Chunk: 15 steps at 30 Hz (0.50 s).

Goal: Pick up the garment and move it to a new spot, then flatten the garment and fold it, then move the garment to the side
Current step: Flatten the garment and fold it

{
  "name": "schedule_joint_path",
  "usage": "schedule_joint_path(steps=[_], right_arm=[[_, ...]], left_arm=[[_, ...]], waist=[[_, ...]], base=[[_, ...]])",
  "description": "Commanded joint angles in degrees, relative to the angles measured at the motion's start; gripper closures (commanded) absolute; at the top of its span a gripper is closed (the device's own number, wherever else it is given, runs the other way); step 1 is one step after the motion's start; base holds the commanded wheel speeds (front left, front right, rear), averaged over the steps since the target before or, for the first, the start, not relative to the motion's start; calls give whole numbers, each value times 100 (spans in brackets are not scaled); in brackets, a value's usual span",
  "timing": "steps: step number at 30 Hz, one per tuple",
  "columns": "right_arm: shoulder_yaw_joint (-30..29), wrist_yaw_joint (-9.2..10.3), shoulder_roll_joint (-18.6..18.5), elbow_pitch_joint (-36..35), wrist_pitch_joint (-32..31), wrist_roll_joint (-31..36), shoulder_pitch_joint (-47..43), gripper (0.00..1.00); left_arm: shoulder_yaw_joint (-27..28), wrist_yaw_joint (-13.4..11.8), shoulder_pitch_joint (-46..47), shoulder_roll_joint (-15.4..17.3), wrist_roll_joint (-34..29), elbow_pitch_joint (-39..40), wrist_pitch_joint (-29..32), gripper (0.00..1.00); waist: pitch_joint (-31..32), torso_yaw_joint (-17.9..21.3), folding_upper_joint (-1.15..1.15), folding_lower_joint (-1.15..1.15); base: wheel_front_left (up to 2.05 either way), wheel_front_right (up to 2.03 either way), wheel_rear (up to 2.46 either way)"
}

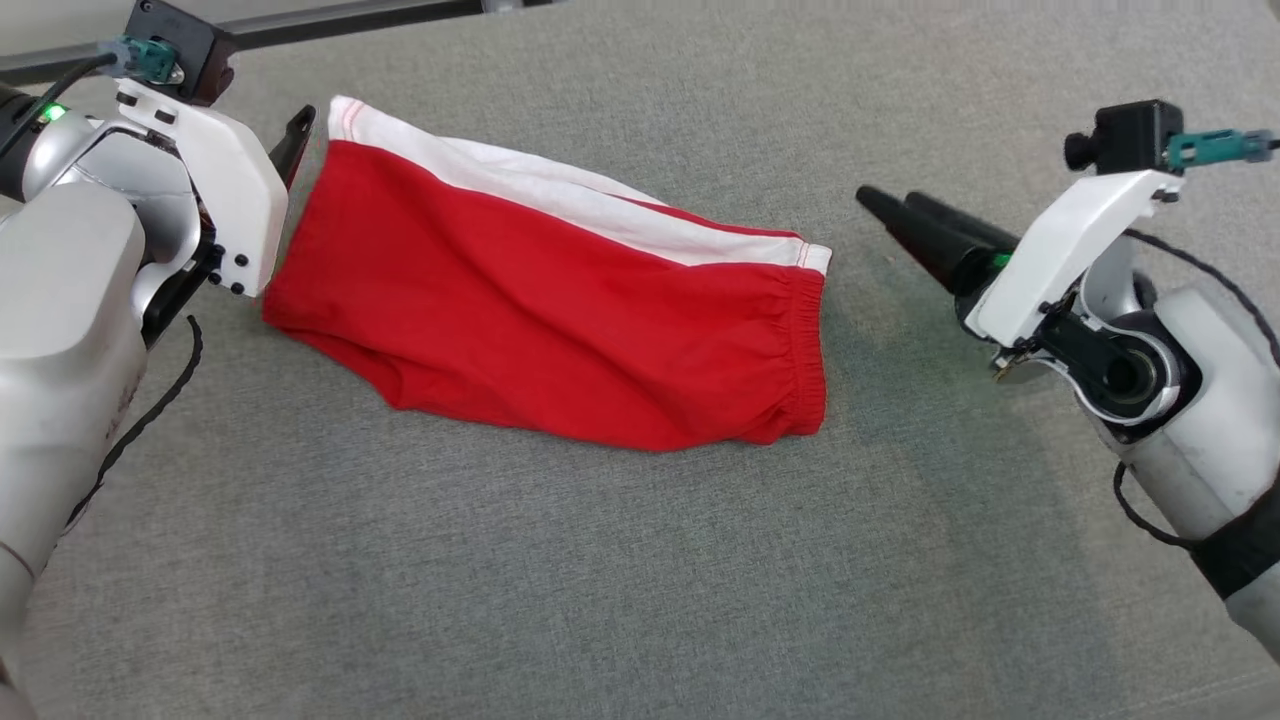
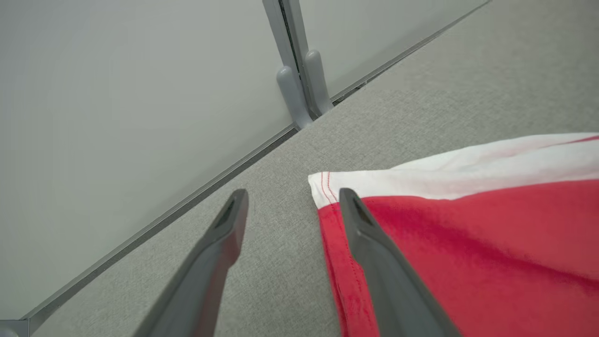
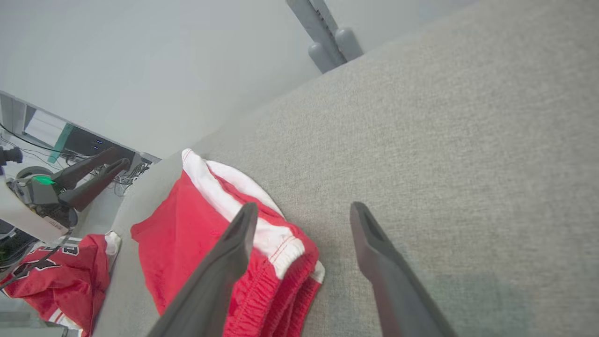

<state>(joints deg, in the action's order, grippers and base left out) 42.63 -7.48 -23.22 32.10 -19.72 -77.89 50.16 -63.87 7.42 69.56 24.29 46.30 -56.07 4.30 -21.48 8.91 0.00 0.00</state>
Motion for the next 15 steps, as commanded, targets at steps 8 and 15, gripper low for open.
schedule_joint_path(steps=[8, 15], right_arm=[[25, -1, -653, -700, 1993, 1606, -377, 0], [-324, -1, -744, -665, 3348, 3194, -1144, 0]], left_arm=[[436, -188, -252, -131, 281, 204, -1339, 0], [957, -1042, -1028, 4, 142, 1229, -1944, 0]], waist=[[768, -562, 0, 0], [1248, -1005, 0, 0]], base=[[0, 0, 0], [0, 0, 0]])
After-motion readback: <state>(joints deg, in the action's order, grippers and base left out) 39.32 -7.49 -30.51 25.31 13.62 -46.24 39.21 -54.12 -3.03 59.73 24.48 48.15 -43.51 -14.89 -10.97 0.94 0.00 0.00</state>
